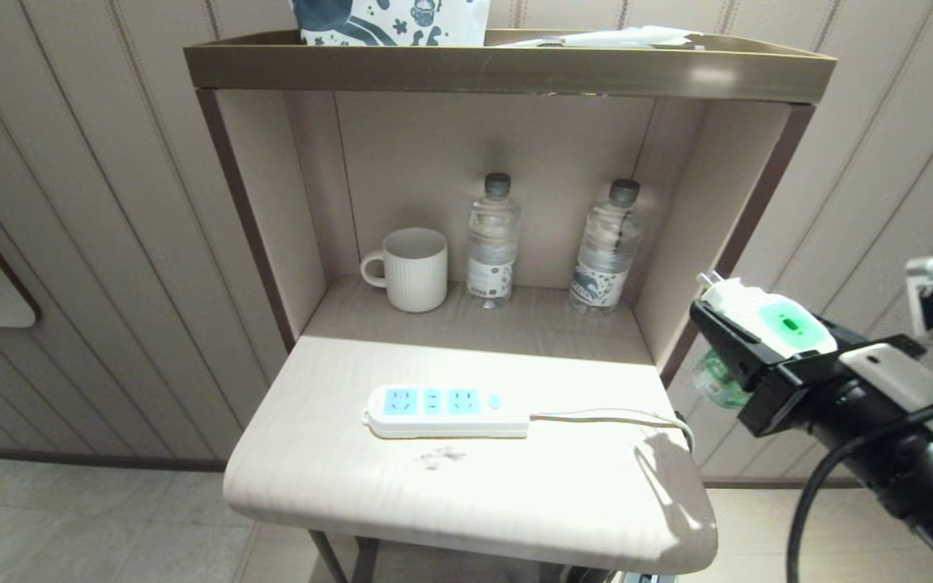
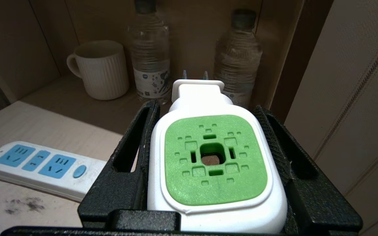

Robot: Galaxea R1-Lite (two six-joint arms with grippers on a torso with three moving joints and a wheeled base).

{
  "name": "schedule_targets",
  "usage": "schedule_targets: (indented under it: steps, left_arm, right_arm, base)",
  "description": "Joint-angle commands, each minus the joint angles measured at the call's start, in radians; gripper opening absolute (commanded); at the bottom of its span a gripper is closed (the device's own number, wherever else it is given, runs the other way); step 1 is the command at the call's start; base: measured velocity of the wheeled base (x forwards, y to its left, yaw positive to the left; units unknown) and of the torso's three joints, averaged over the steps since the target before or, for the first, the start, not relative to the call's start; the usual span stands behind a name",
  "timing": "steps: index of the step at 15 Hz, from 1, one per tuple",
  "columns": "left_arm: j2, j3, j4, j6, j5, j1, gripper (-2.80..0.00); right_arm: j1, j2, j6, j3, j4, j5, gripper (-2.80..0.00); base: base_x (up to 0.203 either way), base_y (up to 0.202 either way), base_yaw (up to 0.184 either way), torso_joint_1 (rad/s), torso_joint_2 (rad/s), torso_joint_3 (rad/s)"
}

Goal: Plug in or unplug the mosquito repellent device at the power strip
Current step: Insert the plug into the socket

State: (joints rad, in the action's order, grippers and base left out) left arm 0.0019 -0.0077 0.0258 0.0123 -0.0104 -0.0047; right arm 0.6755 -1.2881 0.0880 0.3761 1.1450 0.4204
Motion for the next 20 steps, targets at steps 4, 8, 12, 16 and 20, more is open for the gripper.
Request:
schedule_targets:
  steps: [4, 8, 12, 16, 20]
  left_arm:
    - [0.0, 0.0, 0.0, 0.0, 0.0, 0.0, -2.8]
    - [0.0, 0.0, 0.0, 0.0, 0.0, 0.0, -2.8]
    - [0.001, 0.0, 0.0, 0.0, 0.0, 0.0, -2.8]
    - [0.0, 0.0, 0.0, 0.0, 0.0, 0.0, -2.8]
    - [0.001, 0.0, 0.0, 0.0, 0.0, 0.0, -2.8]
  right_arm:
    - [0.04, 0.297, -0.073, 0.42, -1.05, -0.003, -2.8]
    - [0.049, 0.288, -0.11, 0.652, -1.44, -0.022, -2.8]
    - [0.049, 0.199, -0.194, 0.874, -1.729, -0.12, -2.8]
    - [0.04, 0.036, -0.277, 1.073, -2.03, -0.204, -2.8]
    - [0.039, -0.047, -0.29, 1.117, -2.129, -0.215, -2.8]
  base:
    - [0.0, 0.0, 0.0, 0.0, 0.0, 0.0]
    - [0.0, 0.0, 0.0, 0.0, 0.0, 0.0]
    - [0.0, 0.0, 0.0, 0.0, 0.0, 0.0]
    - [0.0, 0.0, 0.0, 0.0, 0.0, 0.0]
    - [0.0, 0.0, 0.0, 0.0, 0.0, 0.0]
